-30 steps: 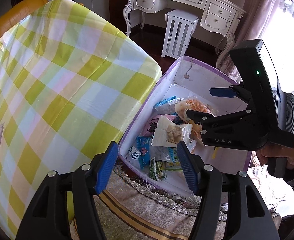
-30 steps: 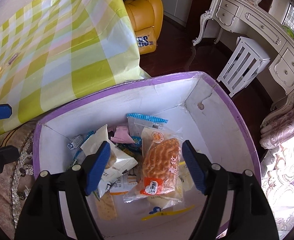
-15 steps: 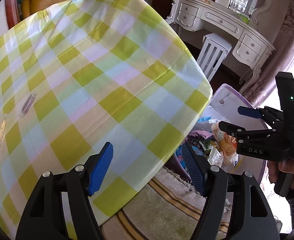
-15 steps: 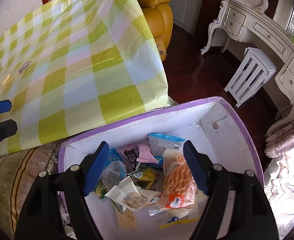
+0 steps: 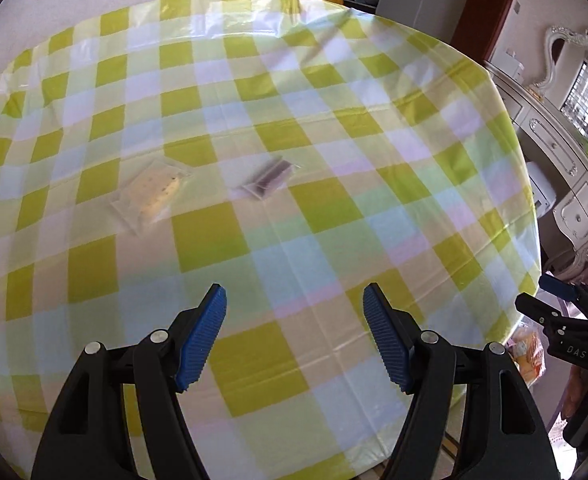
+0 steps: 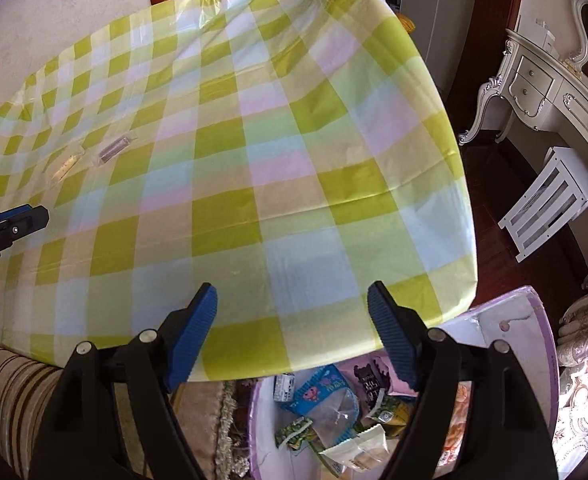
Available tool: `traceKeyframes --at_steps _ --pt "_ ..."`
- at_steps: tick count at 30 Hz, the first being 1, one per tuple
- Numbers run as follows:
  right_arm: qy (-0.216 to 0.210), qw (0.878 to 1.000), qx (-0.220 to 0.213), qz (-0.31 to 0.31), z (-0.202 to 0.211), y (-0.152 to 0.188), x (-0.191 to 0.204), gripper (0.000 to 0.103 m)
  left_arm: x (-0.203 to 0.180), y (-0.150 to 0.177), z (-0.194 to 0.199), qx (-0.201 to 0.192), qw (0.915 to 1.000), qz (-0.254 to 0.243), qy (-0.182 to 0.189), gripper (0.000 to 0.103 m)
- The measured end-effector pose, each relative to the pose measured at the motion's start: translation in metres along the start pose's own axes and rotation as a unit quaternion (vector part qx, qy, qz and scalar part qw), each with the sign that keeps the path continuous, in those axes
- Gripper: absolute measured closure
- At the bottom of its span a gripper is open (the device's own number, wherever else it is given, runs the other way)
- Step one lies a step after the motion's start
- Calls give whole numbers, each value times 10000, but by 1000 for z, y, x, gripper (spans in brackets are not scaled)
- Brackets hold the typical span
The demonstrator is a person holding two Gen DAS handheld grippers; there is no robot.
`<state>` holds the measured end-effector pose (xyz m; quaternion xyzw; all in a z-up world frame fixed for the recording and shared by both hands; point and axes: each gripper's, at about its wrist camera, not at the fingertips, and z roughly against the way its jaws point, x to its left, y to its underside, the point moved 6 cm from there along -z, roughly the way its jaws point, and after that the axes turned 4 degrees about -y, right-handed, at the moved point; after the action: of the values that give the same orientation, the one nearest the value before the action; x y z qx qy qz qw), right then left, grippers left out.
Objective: Organize snacks
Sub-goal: 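Return to the table and grasp the clear bread bar bag with the left gripper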
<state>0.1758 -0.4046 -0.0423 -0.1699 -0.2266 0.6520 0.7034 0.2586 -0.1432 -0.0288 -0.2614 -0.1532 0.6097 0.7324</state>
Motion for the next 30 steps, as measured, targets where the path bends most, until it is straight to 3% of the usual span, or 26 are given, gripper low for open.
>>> traceKeyframes --at_steps 4,8,16,21,23,27,30 --pt "-307 9995 21 81 -13 -23 36 25 60 -18 -6 -159 9986 308 -393 34" --pt "-546 9985 57 68 -29 -47 73 25 93 -37 -19 -282 9967 116 -749 33" --pt "-641 9973 66 -348 -69 -97 128 25 95 -63 -63 -181 9937 -705 -849 28" --pt "-568 9967 135 -567 -94 -119 151 25 104 -72 -80 -117 9931 -759 -885 29" --pt "-549 9967 167 -579 -102 -123 160 25 107 -72 -84 -72 9948 -699 -742 30" --pt "-474 9968 192 -609 -115 -130 175 25 103 -67 -90 38 9958 -747 -528 49" --pt "-393 9974 197 -579 -124 -133 185 25 100 -62 -90 43 9962 -749 -444 57"
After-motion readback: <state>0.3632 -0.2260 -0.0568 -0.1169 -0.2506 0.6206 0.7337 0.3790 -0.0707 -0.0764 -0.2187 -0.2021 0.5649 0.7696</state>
